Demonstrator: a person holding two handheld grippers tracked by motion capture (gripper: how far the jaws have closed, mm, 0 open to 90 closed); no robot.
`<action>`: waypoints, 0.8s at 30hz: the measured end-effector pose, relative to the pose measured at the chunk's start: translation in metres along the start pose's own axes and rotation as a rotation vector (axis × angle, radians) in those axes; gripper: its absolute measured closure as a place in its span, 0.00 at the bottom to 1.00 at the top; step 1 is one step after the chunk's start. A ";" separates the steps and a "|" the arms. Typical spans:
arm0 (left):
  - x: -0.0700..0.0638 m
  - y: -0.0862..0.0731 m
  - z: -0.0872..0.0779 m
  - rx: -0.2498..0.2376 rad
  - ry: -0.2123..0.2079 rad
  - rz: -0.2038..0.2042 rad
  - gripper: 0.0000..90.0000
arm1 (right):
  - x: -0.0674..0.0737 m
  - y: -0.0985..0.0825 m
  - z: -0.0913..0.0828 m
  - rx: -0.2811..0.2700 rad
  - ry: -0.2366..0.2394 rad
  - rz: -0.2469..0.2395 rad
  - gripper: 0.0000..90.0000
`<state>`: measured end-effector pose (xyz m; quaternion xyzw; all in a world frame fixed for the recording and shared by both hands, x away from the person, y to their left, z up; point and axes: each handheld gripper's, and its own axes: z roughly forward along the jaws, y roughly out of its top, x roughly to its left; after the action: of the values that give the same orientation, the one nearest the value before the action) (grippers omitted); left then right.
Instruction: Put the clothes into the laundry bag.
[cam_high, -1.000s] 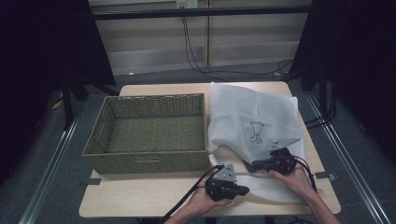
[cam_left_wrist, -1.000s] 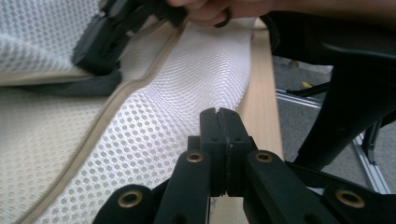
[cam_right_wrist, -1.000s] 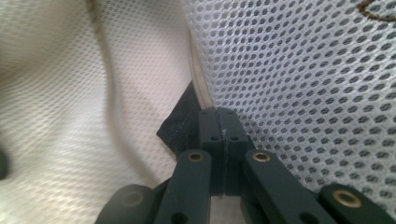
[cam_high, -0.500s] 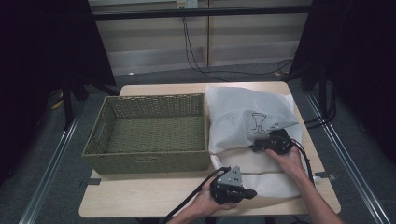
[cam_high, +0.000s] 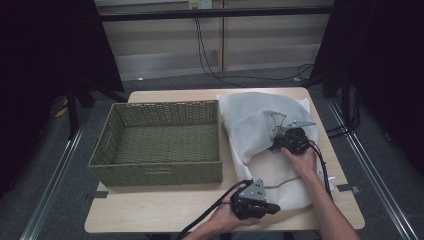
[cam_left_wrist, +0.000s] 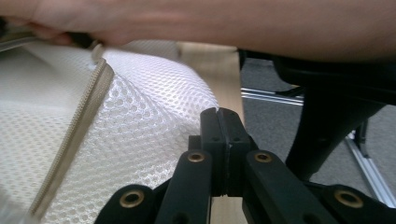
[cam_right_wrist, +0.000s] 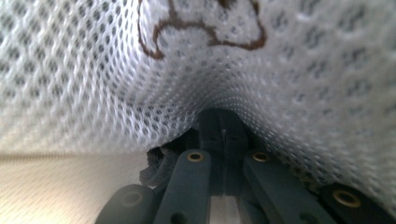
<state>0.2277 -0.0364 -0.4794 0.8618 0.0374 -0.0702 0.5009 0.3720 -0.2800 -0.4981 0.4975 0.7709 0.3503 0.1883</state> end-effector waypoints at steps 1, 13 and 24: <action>0.002 -0.002 -0.001 0.009 0.007 0.004 0.99 | 0.001 -0.001 -0.003 0.001 0.011 -0.009 1.00; 0.009 -0.012 0.001 0.028 0.031 -0.049 0.93 | 0.014 -0.021 -0.063 -0.076 0.188 -0.045 1.00; 0.002 -0.018 -0.019 0.011 0.061 -0.041 0.77 | 0.020 -0.053 -0.089 -0.054 0.235 -0.064 1.00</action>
<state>0.2291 -0.0107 -0.4858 0.8655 0.0697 -0.0543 0.4931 0.2726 -0.3072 -0.4748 0.4227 0.7934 0.4208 0.1210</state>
